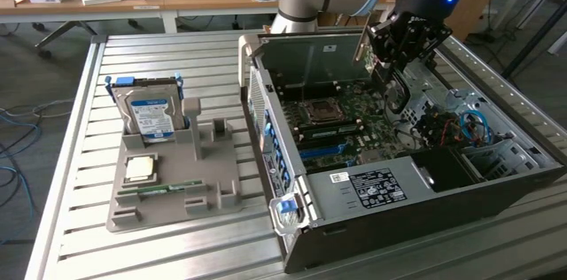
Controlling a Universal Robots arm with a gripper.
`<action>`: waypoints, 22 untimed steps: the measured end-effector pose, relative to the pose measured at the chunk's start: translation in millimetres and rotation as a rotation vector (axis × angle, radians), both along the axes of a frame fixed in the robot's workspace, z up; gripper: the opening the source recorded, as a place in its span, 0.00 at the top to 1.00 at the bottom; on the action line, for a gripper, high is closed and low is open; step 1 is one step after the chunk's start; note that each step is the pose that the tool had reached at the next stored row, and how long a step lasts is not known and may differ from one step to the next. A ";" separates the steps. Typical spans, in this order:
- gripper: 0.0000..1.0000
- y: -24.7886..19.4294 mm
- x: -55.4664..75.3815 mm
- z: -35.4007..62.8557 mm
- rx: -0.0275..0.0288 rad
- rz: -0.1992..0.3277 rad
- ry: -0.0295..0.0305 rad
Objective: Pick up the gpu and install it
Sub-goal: 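Insert the gpu into the slot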
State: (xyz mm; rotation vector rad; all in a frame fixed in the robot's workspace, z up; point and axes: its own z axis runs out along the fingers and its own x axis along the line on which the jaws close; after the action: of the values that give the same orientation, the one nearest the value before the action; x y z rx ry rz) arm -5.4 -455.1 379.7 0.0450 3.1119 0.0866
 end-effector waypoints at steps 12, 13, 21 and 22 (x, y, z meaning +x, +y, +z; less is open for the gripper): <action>0.74 0.0 0.0 -0.5 0.0000 0.088 0.0000; 0.74 0.0 0.0 -0.5 0.0001 0.105 0.0000; 0.74 0.0 0.0 -0.7 -0.0005 0.252 0.0001; 0.74 0.0 0.0 -0.8 -0.0006 0.270 0.0001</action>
State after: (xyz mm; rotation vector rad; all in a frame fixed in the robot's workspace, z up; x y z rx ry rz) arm -5.4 -455.1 379.0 -0.3751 3.0973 0.0911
